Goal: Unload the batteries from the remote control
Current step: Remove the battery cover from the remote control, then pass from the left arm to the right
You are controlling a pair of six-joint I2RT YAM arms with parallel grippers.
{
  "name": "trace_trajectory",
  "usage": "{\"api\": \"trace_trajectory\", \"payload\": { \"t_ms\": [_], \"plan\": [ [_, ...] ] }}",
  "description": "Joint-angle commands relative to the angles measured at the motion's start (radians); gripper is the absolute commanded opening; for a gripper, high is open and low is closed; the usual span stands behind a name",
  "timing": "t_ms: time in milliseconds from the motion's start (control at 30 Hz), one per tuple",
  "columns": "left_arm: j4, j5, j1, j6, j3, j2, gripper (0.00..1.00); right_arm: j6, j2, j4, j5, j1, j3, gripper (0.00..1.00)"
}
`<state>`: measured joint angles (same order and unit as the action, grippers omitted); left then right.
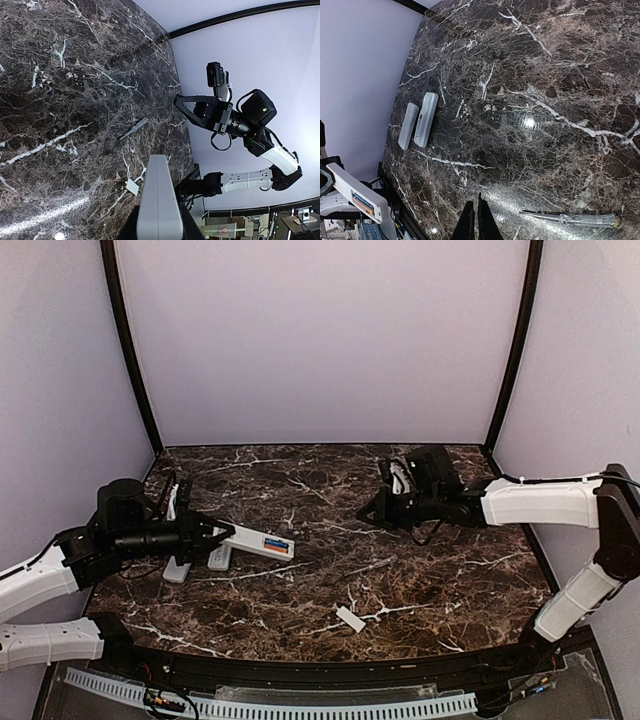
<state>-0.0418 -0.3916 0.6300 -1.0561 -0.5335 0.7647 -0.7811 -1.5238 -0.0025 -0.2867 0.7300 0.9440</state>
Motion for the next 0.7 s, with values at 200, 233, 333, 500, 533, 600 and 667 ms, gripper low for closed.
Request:
{"api": "trace_trajectory", "payload": {
  "t_ms": [200,233,333,500,533,600,667],
  "plan": [
    [0.002,-0.082,-0.007,0.095,0.032,0.066,0.0,0.114,0.062,-0.029,-0.036,0.003,0.003,0.2],
    [0.001,-0.096,-0.008,0.124,0.027,0.077,0.0,0.124,0.074,-0.026,-0.053,0.006,-0.005,0.26],
    [-0.021,-0.165,-0.007,0.218,-0.008,0.142,0.0,0.157,0.104,-0.018,-0.083,0.028,-0.028,0.42],
    [-0.085,-0.273,-0.006,0.318,-0.067,0.237,0.0,0.255,0.127,-0.018,-0.113,0.136,-0.018,0.59],
    [-0.081,-0.293,-0.006,0.327,-0.076,0.243,0.0,0.272,0.125,-0.021,-0.11,0.168,-0.007,0.62],
    [-0.074,-0.341,-0.005,0.339,-0.085,0.254,0.0,0.307,0.113,-0.039,-0.084,0.234,0.022,0.67],
    [-0.081,-0.368,-0.004,0.347,-0.09,0.255,0.0,0.345,0.092,-0.073,-0.031,0.298,0.055,0.73]
  ]
}}
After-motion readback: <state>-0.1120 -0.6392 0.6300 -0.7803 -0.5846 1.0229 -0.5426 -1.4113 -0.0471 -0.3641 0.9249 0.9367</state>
